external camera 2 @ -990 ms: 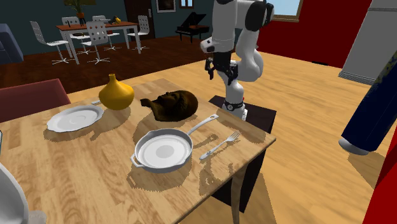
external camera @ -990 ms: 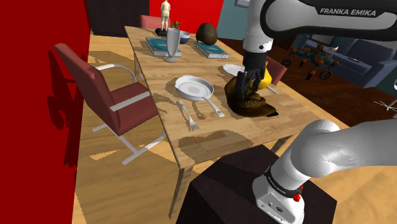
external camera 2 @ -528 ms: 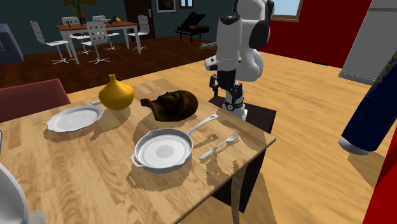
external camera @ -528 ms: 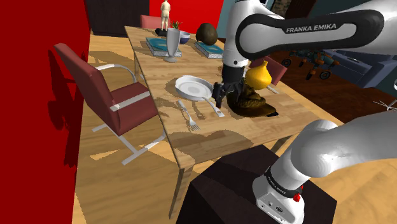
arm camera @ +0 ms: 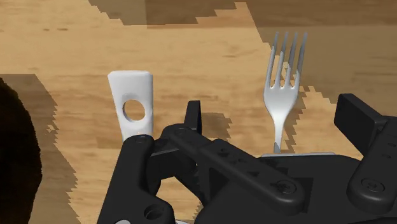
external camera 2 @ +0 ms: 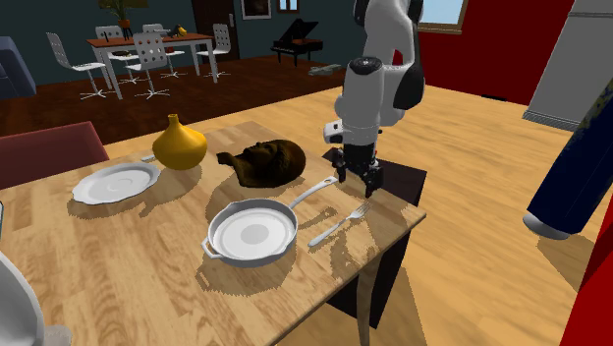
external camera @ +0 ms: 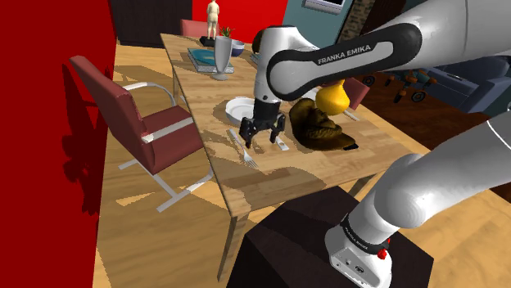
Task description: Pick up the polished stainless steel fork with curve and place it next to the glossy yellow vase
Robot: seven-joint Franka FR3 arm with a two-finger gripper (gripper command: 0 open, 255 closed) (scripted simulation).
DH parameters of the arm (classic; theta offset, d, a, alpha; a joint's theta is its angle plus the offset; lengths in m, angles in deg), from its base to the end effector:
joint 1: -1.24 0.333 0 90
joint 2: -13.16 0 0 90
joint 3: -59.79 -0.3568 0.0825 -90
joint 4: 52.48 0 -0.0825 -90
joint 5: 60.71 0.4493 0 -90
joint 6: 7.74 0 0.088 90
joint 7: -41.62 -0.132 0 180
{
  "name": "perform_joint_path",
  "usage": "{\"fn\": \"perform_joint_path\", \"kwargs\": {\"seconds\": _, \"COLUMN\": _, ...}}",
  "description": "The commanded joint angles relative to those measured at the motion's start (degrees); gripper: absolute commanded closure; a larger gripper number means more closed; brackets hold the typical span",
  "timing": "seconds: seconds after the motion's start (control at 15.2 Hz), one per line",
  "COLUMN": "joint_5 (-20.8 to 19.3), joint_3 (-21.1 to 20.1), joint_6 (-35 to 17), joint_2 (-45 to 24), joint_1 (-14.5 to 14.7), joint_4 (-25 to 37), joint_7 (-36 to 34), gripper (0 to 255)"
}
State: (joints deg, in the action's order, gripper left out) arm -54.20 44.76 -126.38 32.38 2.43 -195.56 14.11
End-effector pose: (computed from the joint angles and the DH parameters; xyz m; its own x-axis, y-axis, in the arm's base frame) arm 0.4364 0.1324 0.3705 0.9579 -0.2720 -0.0918 -0.2695 -0.9622 0.0384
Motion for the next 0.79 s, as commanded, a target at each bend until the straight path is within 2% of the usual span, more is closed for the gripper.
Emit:
{"fn": "perform_joint_path", "kwargs": {"seconds": 0.0, "joint_5": -0.1, "joint_3": -1.0, "joint_6": -4.17, "joint_2": -3.81, "joint_1": -0.35, "joint_4": 0.84, "joint_7": -2.72, "gripper": 0}}
{"fn": "perform_joint_path", "kwargs": {"seconds": 0.13, "joint_5": -0.46, "joint_3": -1.74, "joint_6": -6.7, "joint_2": -6.67, "joint_1": -0.5, "joint_4": 1.86, "joint_7": -4.8, "gripper": 0}}
{"fn": "perform_joint_path", "kwargs": {"seconds": 0.59, "joint_5": -1.1, "joint_3": -2.27, "joint_6": -13.27, "joint_2": -10.32, "joint_1": -0.55, "joint_4": -1.14, "joint_7": -5.43, "gripper": 0}}
{"fn": "perform_joint_path", "kwargs": {"seconds": 0.73, "joint_5": -1.1, "joint_3": -2.27, "joint_6": -13.27, "joint_2": -10.31, "joint_1": -0.54, "joint_4": -1.15, "joint_7": -5.43, "gripper": 0}}
